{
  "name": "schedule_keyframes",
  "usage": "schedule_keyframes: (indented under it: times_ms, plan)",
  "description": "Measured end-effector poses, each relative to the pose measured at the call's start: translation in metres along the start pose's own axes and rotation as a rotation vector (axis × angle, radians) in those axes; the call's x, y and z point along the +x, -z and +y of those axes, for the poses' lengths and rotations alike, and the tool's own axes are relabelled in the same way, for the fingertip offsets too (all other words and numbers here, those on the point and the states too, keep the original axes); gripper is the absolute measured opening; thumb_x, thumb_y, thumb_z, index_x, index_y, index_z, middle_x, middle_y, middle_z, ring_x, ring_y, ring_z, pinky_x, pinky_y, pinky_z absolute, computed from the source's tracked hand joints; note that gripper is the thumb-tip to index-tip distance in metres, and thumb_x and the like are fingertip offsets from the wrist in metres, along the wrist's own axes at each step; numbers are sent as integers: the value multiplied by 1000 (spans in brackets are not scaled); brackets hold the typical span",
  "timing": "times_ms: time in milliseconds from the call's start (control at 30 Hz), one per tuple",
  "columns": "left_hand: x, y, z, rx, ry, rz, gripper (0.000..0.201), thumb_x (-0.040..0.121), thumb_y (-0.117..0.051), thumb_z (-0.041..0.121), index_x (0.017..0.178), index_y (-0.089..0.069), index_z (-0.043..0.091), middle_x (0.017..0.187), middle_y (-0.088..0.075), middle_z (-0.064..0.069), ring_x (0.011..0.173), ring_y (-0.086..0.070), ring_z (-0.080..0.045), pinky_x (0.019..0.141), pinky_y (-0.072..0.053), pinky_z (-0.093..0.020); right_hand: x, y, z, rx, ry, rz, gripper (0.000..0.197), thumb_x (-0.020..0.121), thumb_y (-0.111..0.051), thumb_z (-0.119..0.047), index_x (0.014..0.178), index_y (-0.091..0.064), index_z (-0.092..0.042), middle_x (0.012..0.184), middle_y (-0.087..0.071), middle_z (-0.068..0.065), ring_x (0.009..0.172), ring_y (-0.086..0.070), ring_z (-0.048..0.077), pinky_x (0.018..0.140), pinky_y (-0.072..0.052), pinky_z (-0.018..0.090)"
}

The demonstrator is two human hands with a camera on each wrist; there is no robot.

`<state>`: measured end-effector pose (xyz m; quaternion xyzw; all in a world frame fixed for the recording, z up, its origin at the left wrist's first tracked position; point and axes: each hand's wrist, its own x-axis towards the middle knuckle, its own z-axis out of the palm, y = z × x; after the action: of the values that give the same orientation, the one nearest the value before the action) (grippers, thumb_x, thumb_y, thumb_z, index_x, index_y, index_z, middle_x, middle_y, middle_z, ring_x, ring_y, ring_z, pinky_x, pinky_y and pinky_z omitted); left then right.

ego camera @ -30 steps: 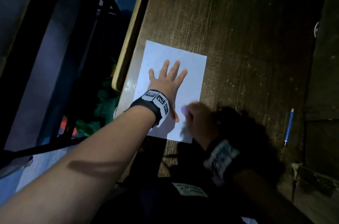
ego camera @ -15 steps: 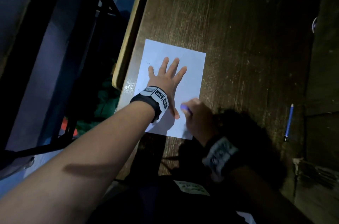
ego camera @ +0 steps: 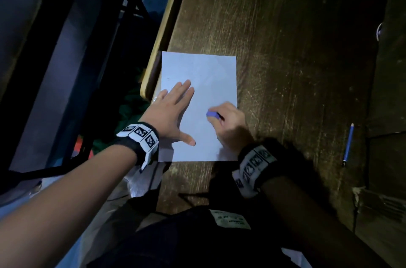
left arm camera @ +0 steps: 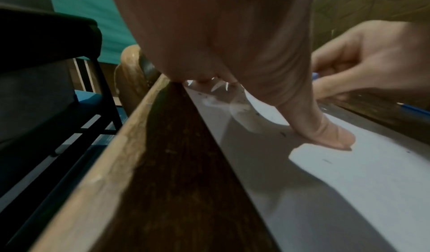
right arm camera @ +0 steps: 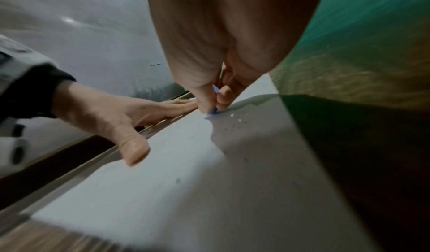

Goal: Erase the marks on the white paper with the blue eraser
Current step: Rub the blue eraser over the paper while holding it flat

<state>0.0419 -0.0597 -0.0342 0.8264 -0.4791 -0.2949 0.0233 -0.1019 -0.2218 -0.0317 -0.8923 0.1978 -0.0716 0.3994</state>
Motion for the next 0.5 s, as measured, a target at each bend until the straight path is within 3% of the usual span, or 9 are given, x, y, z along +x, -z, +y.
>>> schedule_keyframes:
  times_ms: [133, 233, 367, 433, 500]
  plan:
    - [2, 2, 1, 13, 12, -24, 157, 51, -67, 93, 162, 11, 16, 167, 26, 2, 155, 18, -19, 124, 4, -46, 44, -12, -4, -42, -40, -15, 11, 92, -61, -7, 98, -70, -8, 93, -58, 5, 81, -58, 14, 78, -49, 26]
    - [2, 4, 4, 25, 13, -32, 156, 52, -68, 93, 162, 13, 16, 167, 27, 2, 155, 19, -20, 125, 3, -46, 15, -23, -7, -77, 15, -40, 10, 89, -60, -4, 91, -69, -4, 88, -60, 11, 80, -60, 27, 77, -46, 31]
    - [2, 6, 4, 62, 28, -31, 154, 54, -67, 93, 161, 15, 17, 167, 28, 1, 155, 20, -20, 126, 1, -47, -40, -14, -9, -109, 149, -343, 9, 90, -60, -12, 88, -68, -8, 86, -61, 9, 82, -62, 28, 73, -50, 39]
    - [2, 6, 6, 59, 31, -32, 155, 53, -68, 92, 161, 14, 17, 167, 26, 0, 155, 18, -21, 127, -1, -48, -14, -13, -9, -129, 163, -311, 9, 89, -61, -10, 83, -68, -8, 81, -60, 9, 77, -61, 29, 69, -51, 40]
    - [2, 6, 8, 59, 26, -49, 155, 52, -68, 92, 162, 13, 19, 167, 27, 0, 155, 18, -22, 126, 0, -49, 26, -13, -11, -181, 122, -152, 12, 91, -59, -9, 81, -66, -8, 79, -57, 9, 75, -57, 28, 69, -50, 40]
